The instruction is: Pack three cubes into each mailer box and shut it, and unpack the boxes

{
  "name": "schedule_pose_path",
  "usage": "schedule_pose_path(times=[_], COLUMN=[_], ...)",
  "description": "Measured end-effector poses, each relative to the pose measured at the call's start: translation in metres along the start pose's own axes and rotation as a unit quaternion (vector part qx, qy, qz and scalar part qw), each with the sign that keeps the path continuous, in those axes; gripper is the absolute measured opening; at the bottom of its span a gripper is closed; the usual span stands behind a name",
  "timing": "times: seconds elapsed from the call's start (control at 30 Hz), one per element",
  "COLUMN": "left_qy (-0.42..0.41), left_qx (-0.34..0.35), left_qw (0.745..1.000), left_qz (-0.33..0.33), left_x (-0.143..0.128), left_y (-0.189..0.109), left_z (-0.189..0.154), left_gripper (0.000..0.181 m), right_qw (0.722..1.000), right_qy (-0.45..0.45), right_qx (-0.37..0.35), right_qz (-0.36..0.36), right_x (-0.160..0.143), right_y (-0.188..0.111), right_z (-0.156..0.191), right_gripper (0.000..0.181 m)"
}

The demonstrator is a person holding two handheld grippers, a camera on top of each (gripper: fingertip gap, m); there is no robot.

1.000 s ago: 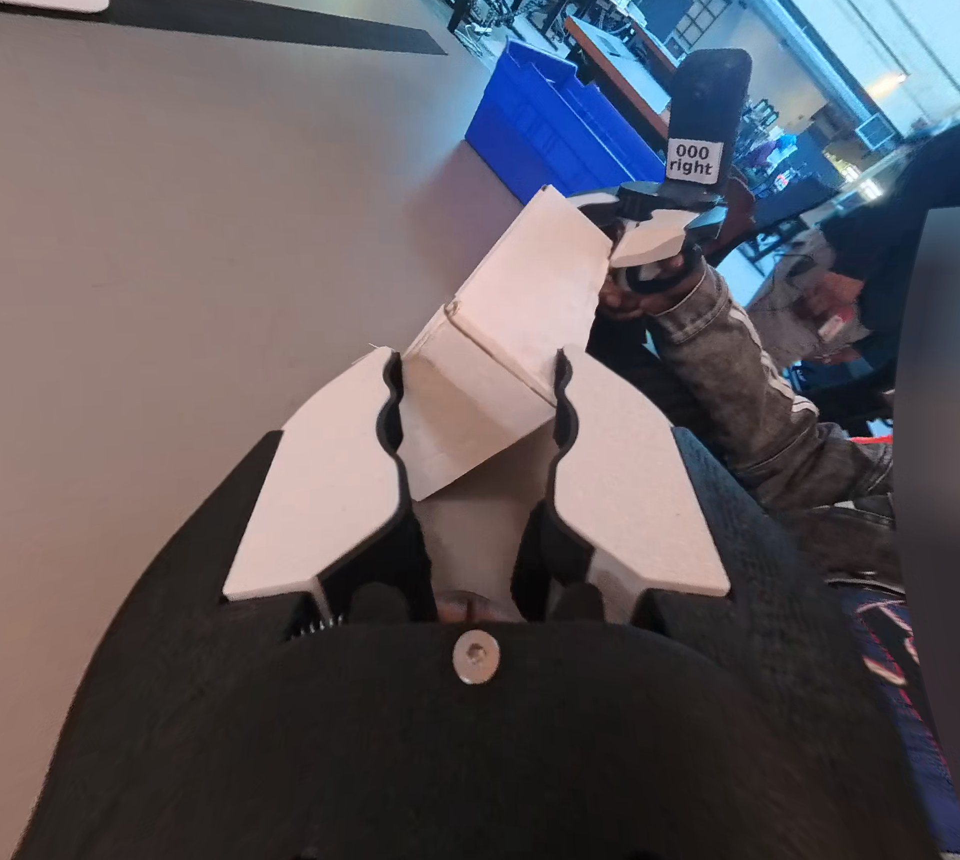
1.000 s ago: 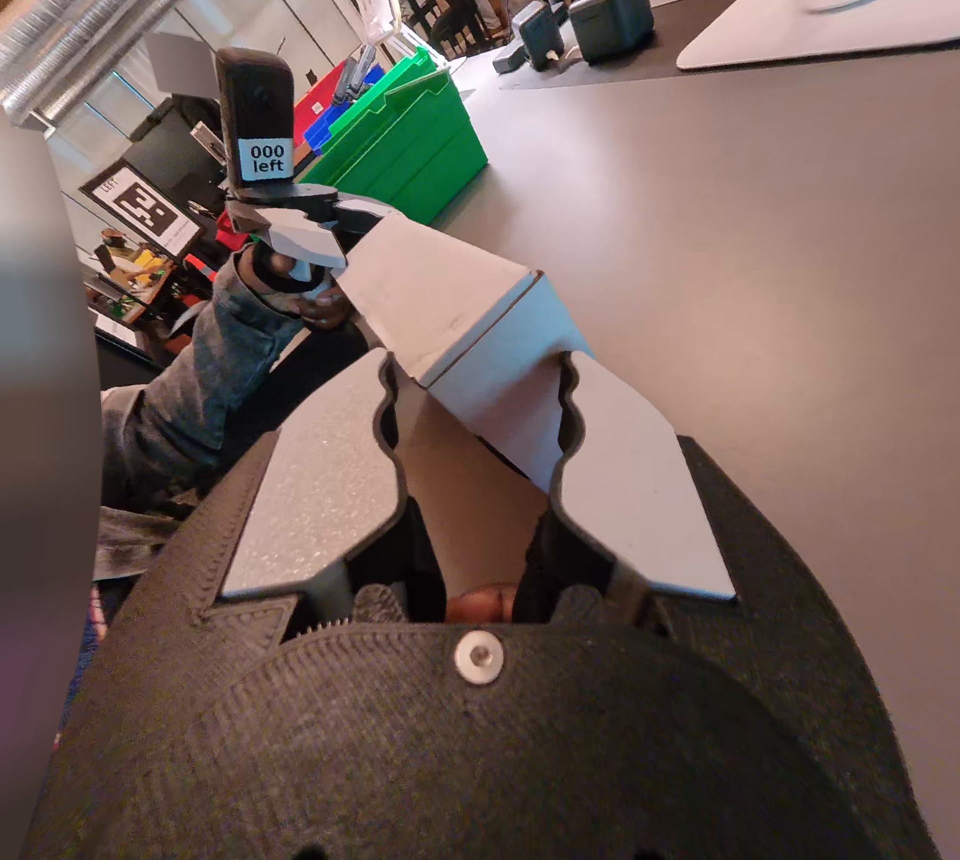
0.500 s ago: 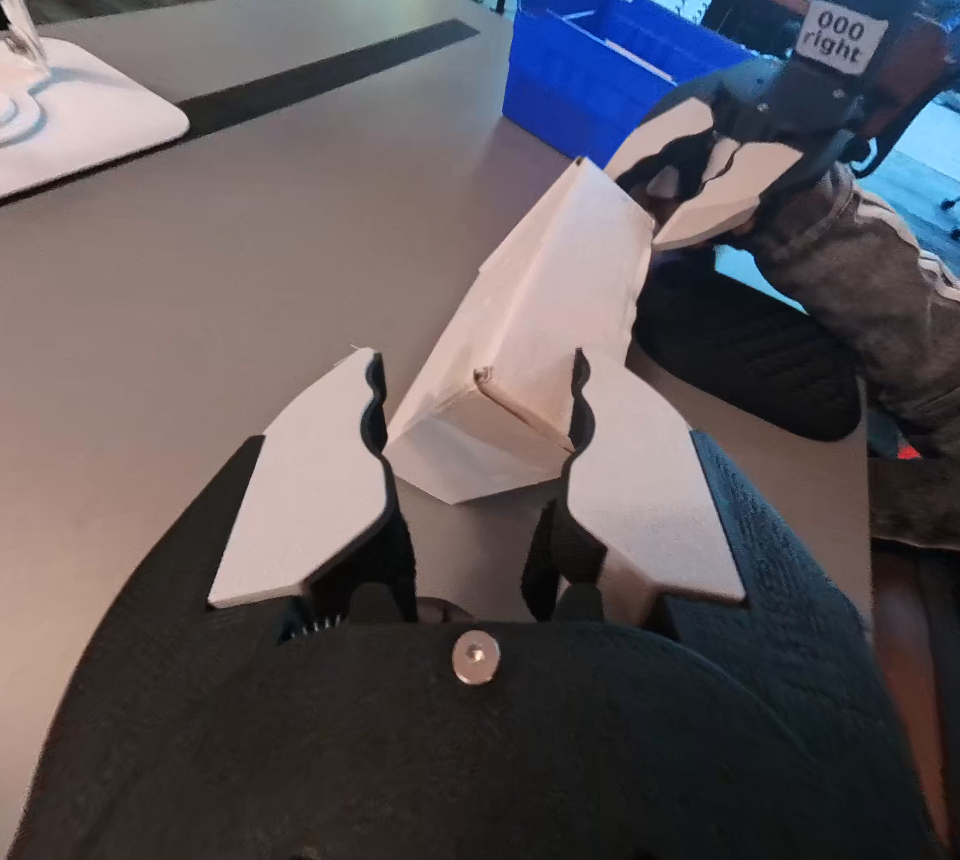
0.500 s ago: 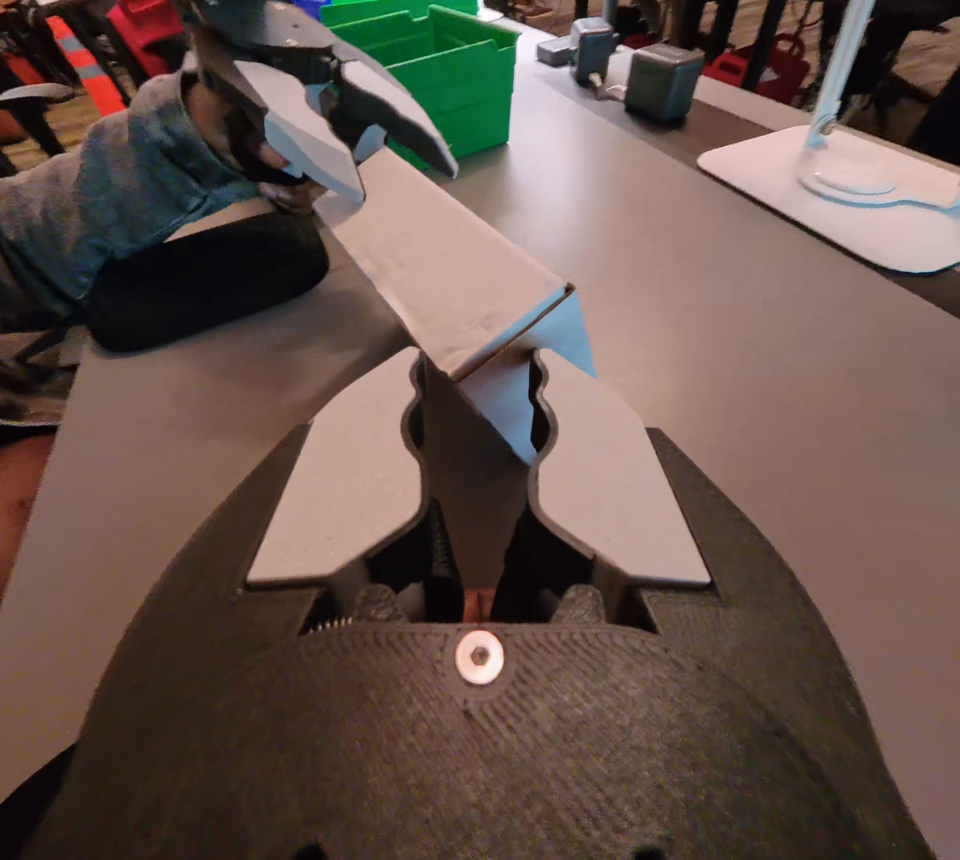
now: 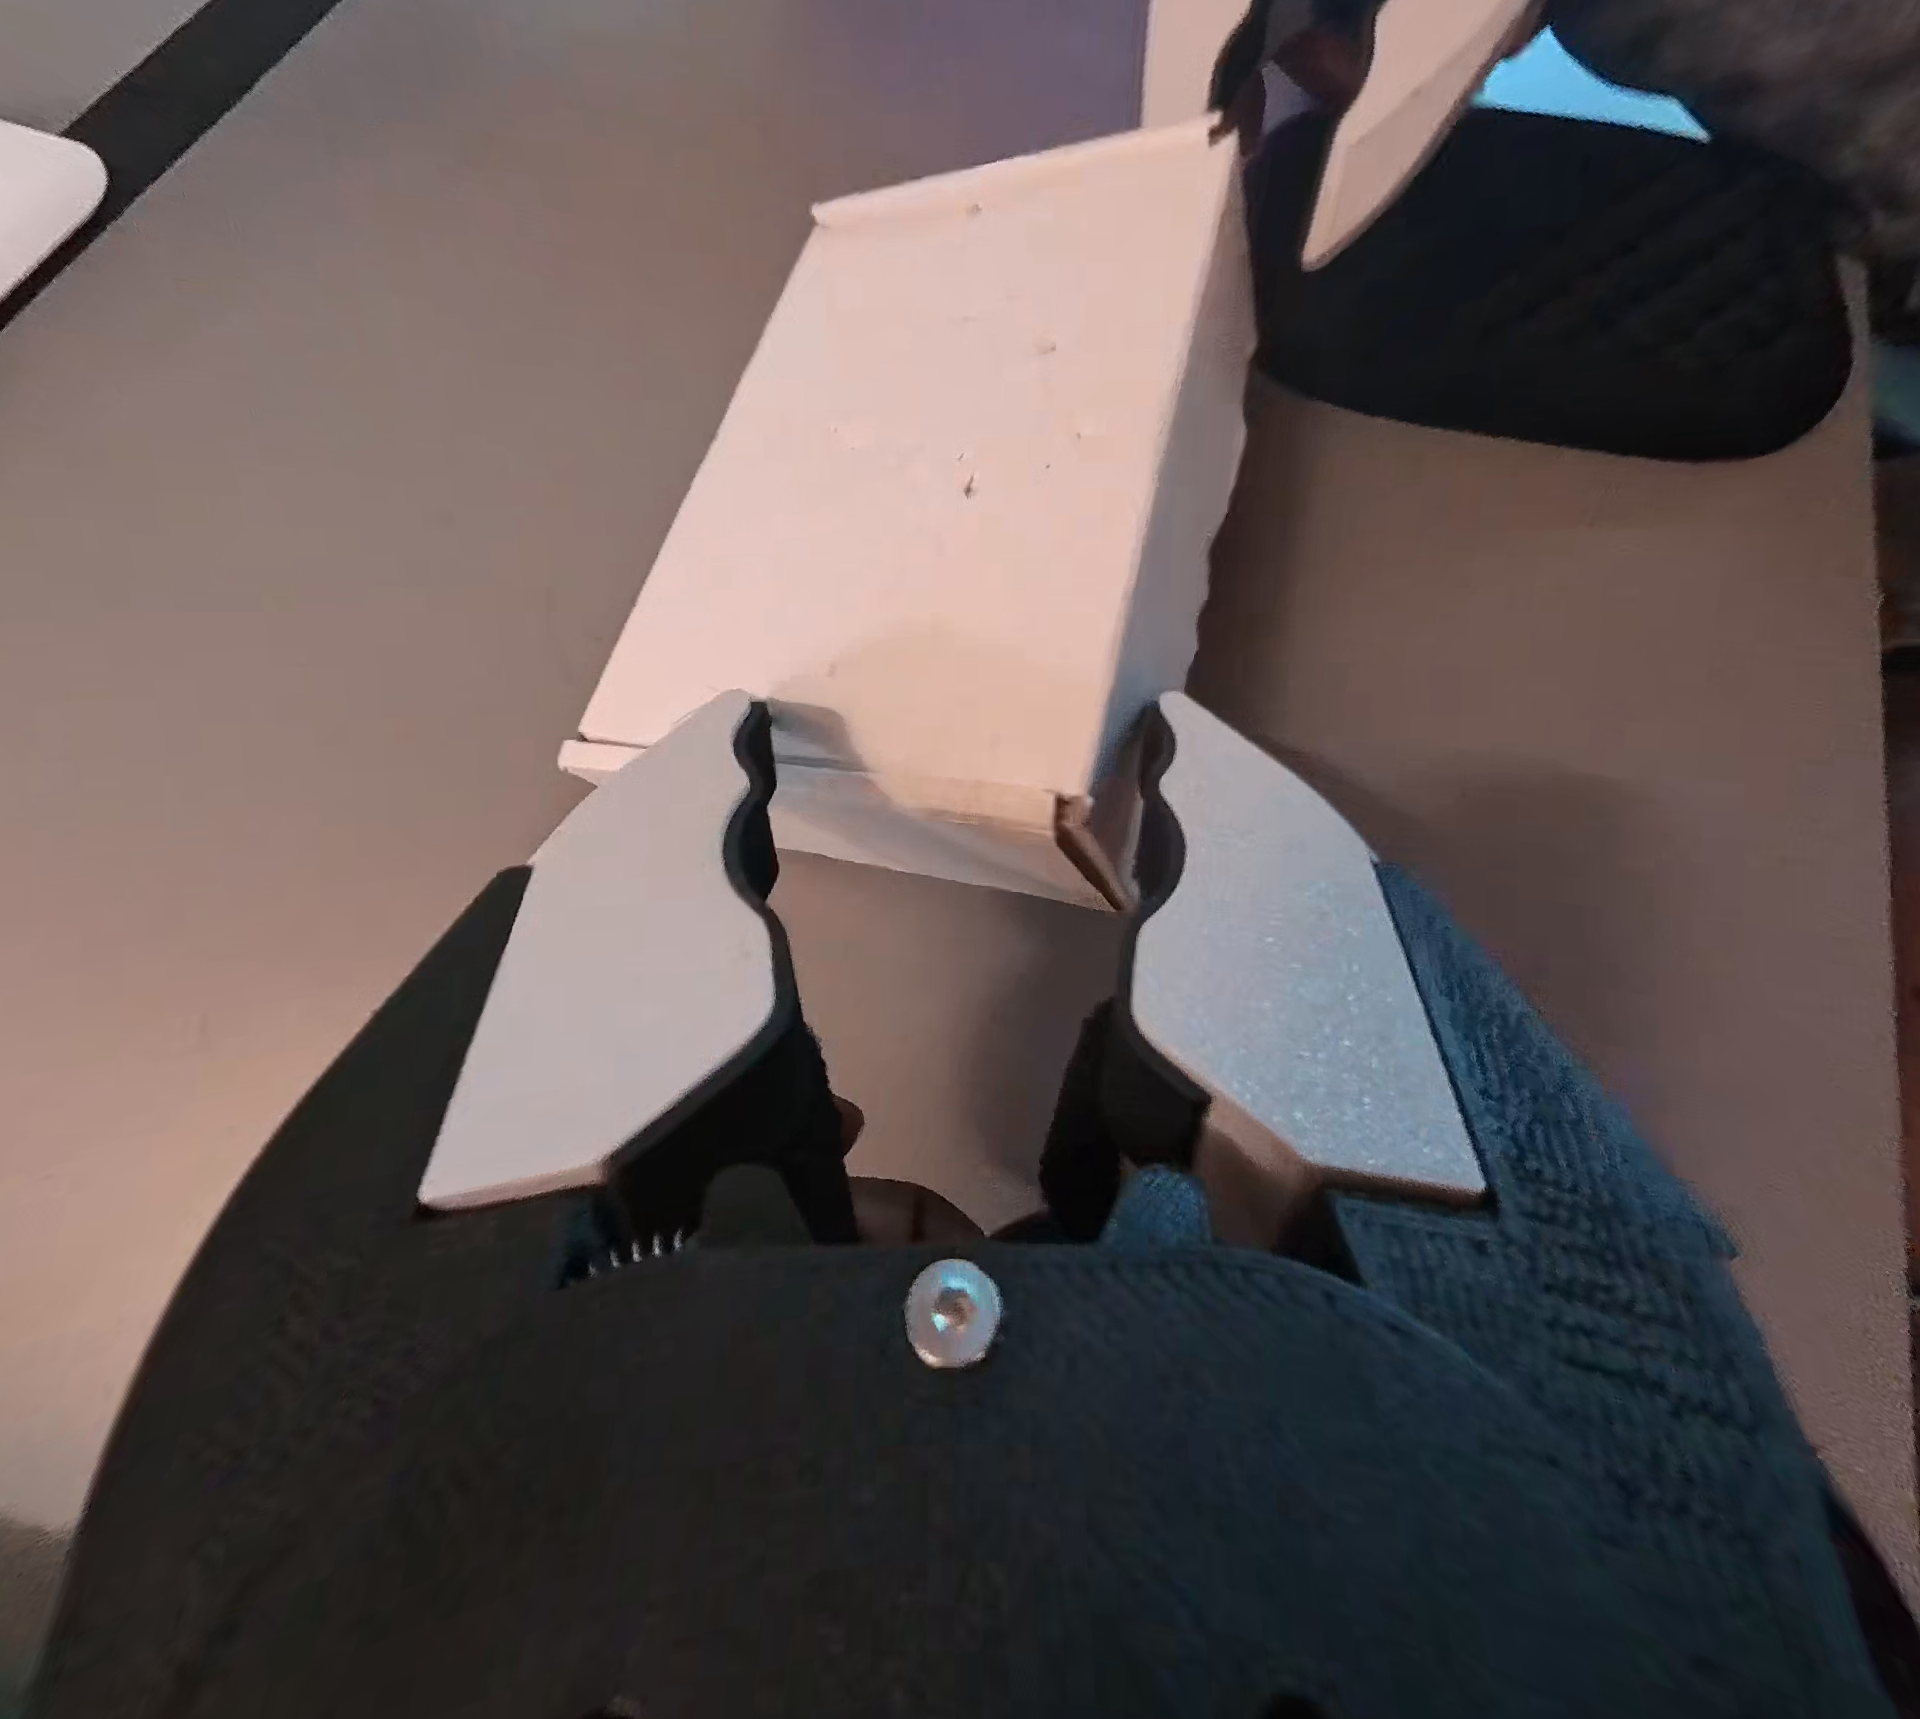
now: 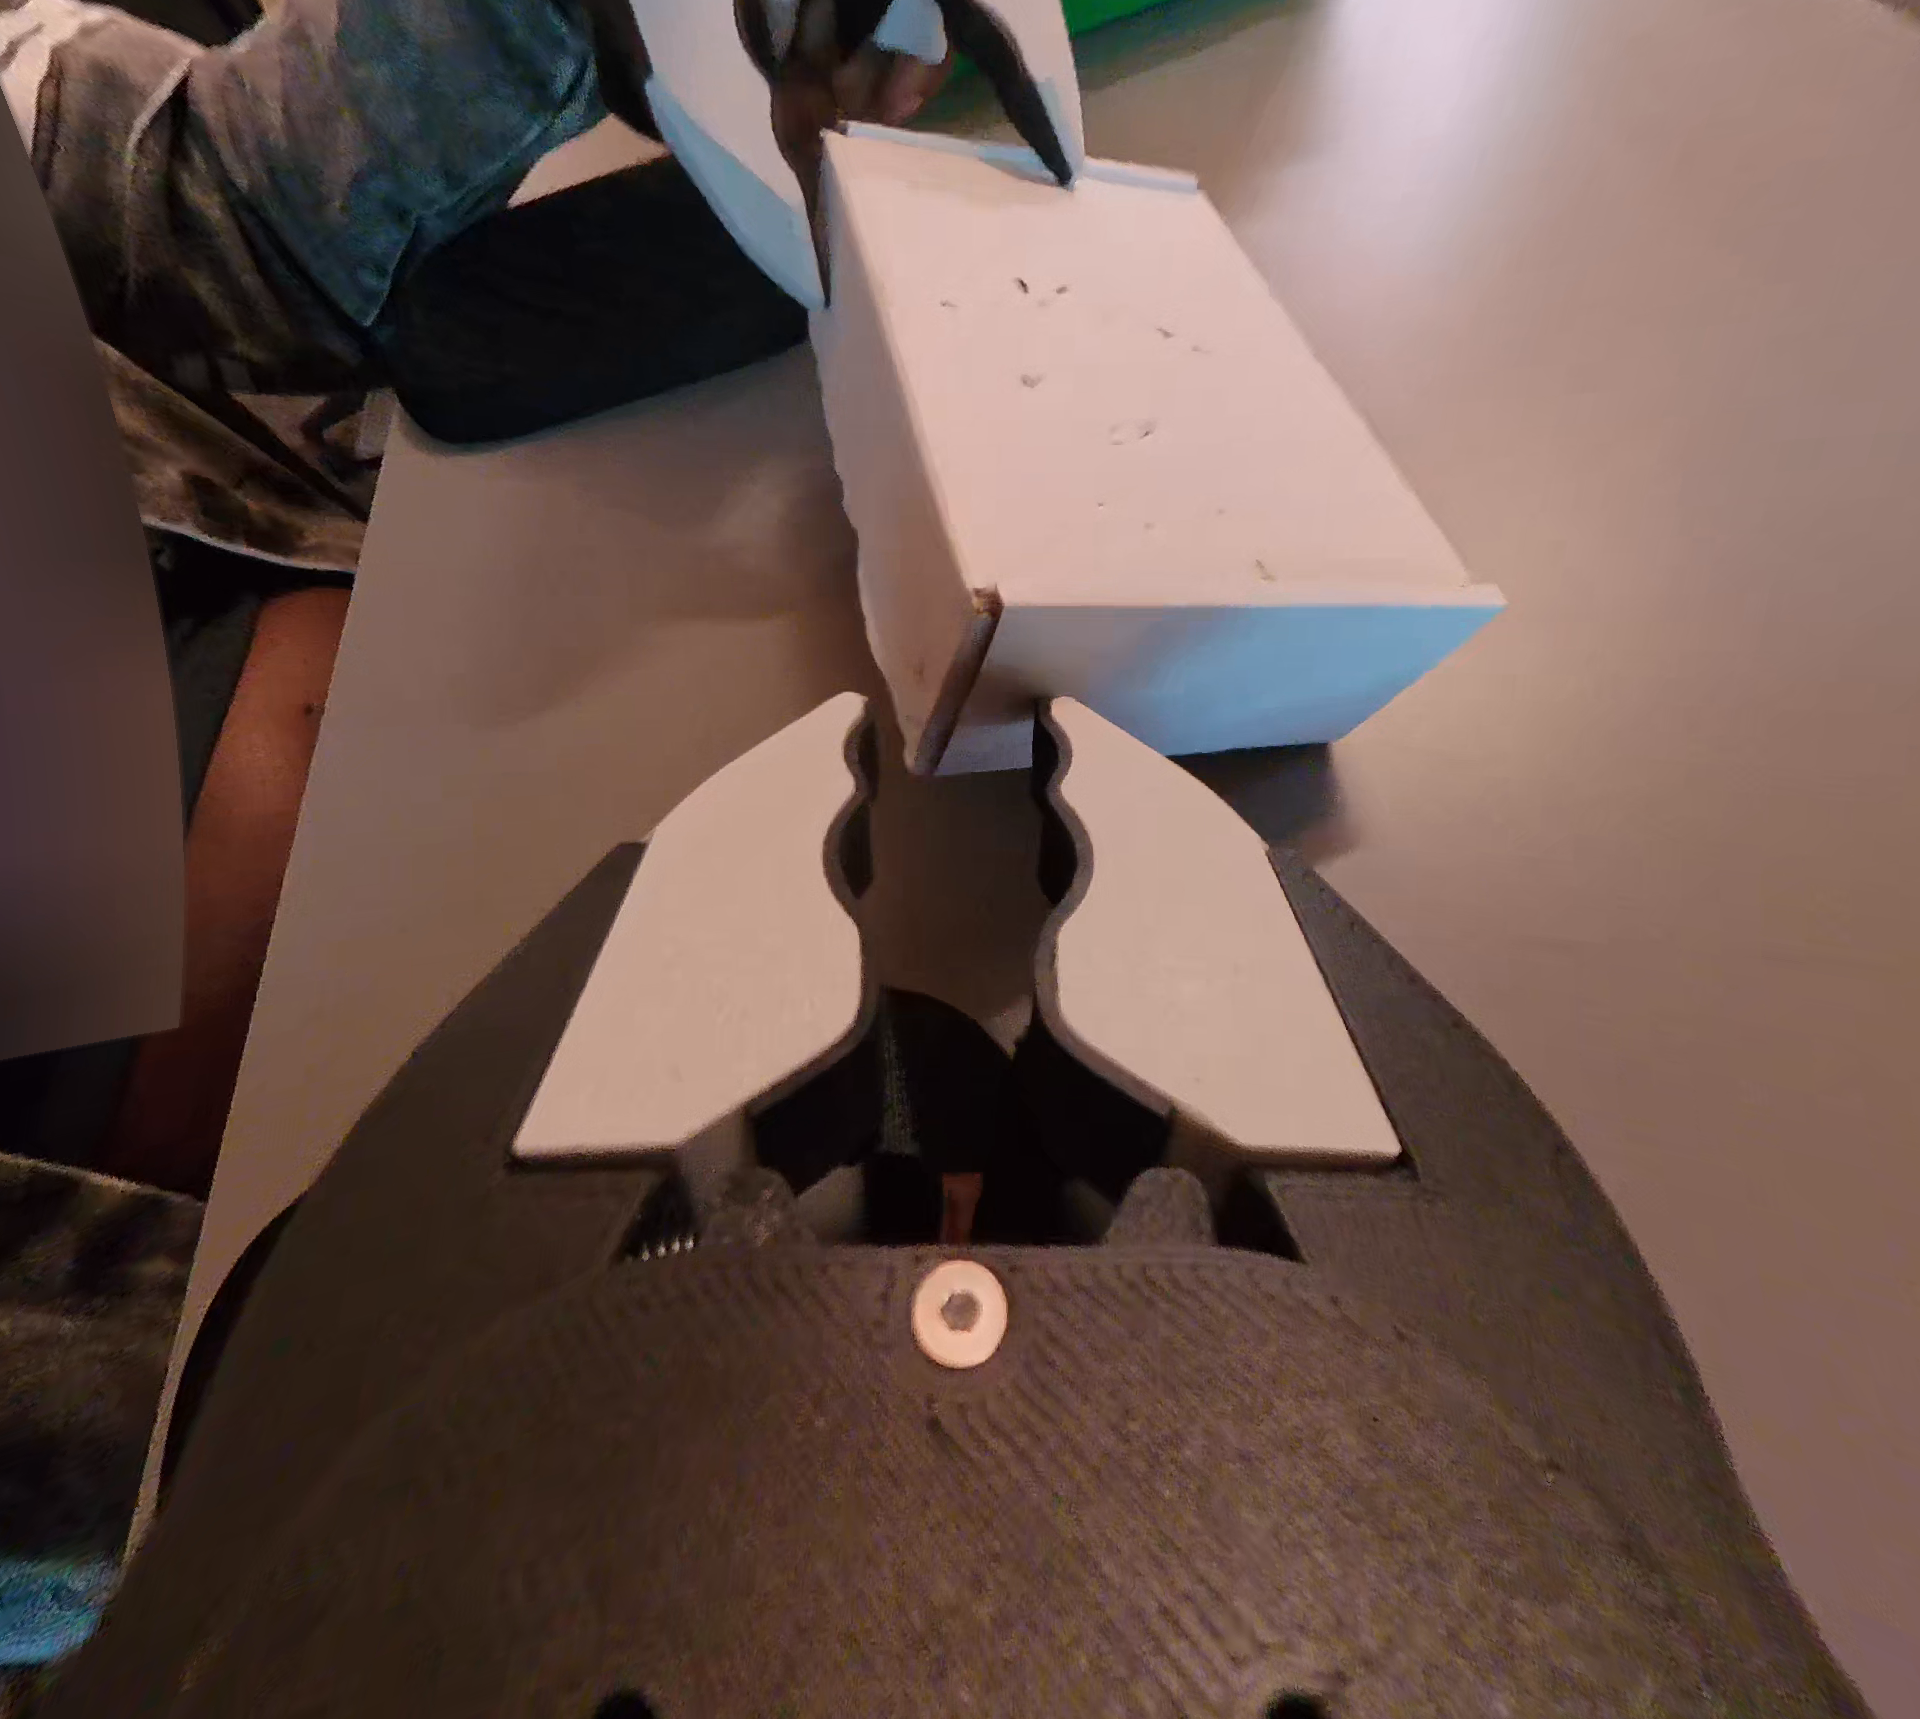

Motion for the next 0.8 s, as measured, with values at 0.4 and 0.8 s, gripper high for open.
schedule_pose_path(times=[0.4,0.8], left_qy=[0.021,0.042], left_qx=[0.042,0.251], left_qw=[0.997,0.919], left_qz=[-0.066,-0.301], left_x=[0.001,-0.005], left_y=[-0.002,-0.011], left_z=[0.016,0.048], left_gripper=[0.082,0.092], right_qw=[0.981,0.928], right_qy=[-0.071,-0.160], right_qx=[-0.135,0.007], right_qz=[0.116,0.337], right_x=[-0.010,0.064], right_y=[0.004,0.085], right_z=[-0.008,-0.004], right_gripper=[0.142,0.129])
Point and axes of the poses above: each gripper's, where its closed fingertips meet, y out along the fingers, x out of its top, z = x × y across the jaws, the point moved 9 cm from there along -y, back along the fingers, and after that the axes turned 8 degrees about -z, right-handed, at the moved point
